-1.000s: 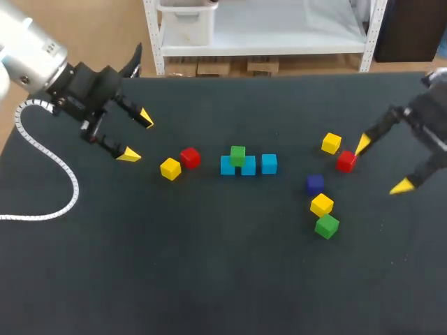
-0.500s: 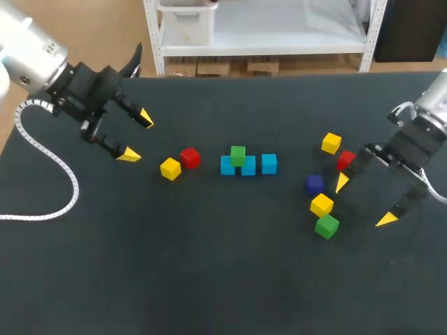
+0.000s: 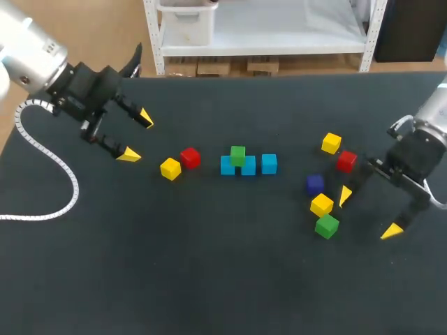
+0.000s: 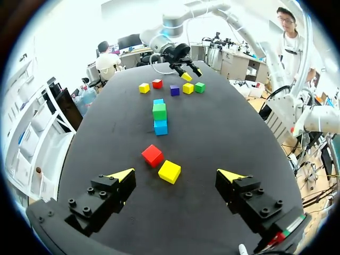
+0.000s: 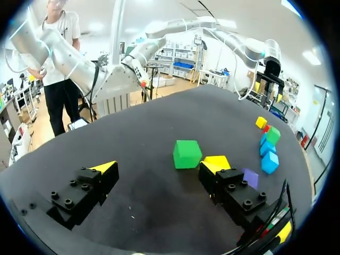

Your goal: Place the blue cubes, place green cubes on the blue cubes, place the yellow cubes on the green cubes, then place the red cubes on the yellow cubes, and place purple cube on the red cubes.

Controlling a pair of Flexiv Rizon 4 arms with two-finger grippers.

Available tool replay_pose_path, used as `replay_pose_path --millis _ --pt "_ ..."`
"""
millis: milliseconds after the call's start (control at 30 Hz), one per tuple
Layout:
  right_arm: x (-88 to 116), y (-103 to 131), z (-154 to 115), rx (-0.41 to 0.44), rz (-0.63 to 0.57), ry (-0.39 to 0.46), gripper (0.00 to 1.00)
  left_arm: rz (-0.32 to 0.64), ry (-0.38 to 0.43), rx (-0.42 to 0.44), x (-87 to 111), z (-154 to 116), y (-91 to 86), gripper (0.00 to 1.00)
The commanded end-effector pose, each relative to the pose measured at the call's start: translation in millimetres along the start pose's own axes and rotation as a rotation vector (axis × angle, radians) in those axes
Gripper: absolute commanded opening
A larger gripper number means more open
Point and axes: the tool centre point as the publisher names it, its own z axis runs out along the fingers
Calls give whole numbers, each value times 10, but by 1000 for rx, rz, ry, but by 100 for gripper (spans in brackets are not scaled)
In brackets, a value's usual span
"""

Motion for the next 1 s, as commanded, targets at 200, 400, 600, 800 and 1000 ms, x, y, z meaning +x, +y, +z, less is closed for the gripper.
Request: replay_pose_path --millis 200,400,600,800,1000 --pt "38 -36 206 -9 24 -28 100 1 0 2 6 2 9 100" --pt "108 -216 303 -7 30 -27 100 1 0 2 6 2 9 100" --pt "94 -319 325 1 27 -30 100 1 0 2 6 2 9 100" --pt "84 -408 318 4 22 -25 100 1 0 2 6 2 9 100" --pt "-5 -445 309 10 11 -36 100 1 0 2 6 2 9 100"
